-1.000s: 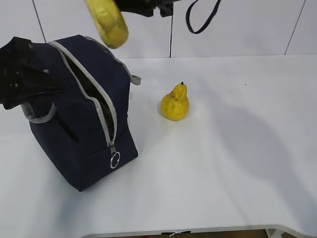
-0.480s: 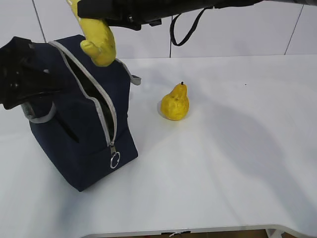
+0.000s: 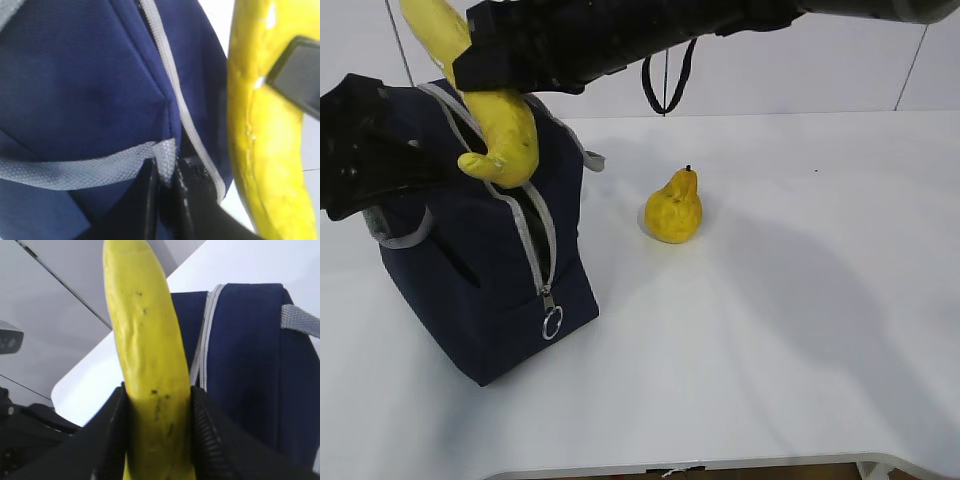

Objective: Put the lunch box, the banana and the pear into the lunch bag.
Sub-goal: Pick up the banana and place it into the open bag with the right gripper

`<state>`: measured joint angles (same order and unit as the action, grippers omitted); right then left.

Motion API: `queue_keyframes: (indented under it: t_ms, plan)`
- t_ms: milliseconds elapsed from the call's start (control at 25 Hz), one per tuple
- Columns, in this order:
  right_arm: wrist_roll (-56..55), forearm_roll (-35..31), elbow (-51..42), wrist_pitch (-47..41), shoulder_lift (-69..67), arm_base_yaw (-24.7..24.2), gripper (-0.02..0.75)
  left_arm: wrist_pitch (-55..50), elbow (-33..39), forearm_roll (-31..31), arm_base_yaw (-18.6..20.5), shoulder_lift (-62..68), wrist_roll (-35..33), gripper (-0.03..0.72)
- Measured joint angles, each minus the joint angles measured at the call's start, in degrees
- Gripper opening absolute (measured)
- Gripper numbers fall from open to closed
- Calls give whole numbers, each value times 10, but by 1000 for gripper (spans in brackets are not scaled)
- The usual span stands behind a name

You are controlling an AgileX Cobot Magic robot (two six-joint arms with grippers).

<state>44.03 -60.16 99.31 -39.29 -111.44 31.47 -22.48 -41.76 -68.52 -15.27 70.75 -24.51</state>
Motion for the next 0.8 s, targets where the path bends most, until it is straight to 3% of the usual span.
queue_keyframes:
  t_ms: [480, 800]
  plan:
    - [8, 60, 3, 15, -49, 10, 300, 0, 0, 0, 0, 0, 0, 9]
    - [19, 112, 61, 15, -108, 14, 300, -2, 0, 0, 0, 0, -1, 8]
